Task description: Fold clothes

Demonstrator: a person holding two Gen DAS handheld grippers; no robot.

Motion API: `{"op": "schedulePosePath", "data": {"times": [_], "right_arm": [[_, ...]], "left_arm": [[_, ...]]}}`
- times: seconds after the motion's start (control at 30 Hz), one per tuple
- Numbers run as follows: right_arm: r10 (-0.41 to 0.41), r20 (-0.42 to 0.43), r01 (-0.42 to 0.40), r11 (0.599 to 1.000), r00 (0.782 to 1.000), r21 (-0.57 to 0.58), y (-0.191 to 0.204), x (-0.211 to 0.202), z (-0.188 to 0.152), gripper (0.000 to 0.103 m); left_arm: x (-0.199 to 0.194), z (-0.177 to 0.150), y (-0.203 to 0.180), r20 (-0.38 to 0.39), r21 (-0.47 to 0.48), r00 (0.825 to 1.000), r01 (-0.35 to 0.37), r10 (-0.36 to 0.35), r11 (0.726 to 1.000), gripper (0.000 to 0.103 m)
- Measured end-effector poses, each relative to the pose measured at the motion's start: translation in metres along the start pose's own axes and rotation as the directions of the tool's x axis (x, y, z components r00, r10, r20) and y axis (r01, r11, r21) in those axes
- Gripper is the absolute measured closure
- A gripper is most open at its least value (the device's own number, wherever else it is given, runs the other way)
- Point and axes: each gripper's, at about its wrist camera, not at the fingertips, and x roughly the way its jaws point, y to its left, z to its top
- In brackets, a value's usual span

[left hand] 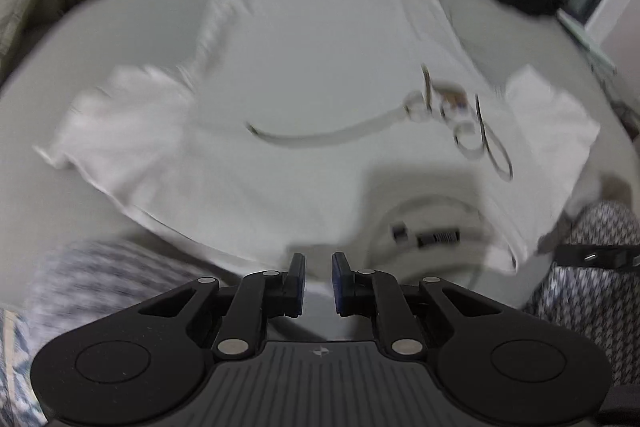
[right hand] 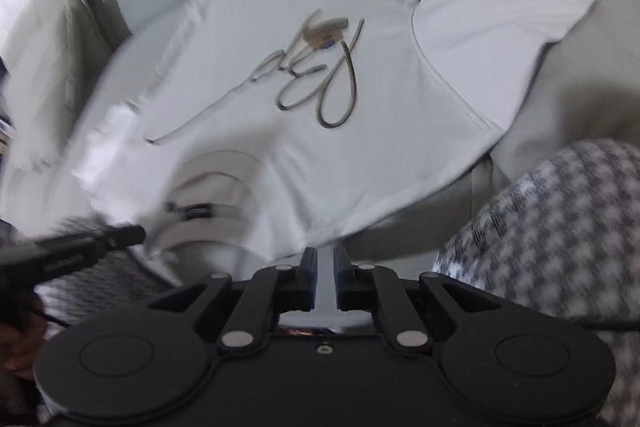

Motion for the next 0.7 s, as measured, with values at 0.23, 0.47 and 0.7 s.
{"op": "schedulePosePath", "data": {"times": [0.23, 0.47, 0.7], "right_arm": [[0.159, 0.311, -0.161, 0.987, 0.937, -0.019, 0.024, -0.091, 0.059, 0.081], [0.125, 0.429, -0.155, 0.987, 0.894, 0.035, 0.007, -0.07, 0.136, 0.076], [-0.039, 0.282, -0.004, 0.989, 0.959, 0.15, -0.046, 0.055, 0.186, 0.083]], "left_arm": [[-0.074, 0.071, 0.014, 0.293, -0.019, 0.956, 0.021, -0.015, 1.0, 0.09], [-0.024, 0.125, 0.023, 0.311, 0.001, 0.95, -0.017, 0.016, 1.0, 0.09], [0.094, 0.149, 0.041, 0.175, -0.041, 0.985, -0.006, 0.013, 0.999, 0.097]]}}
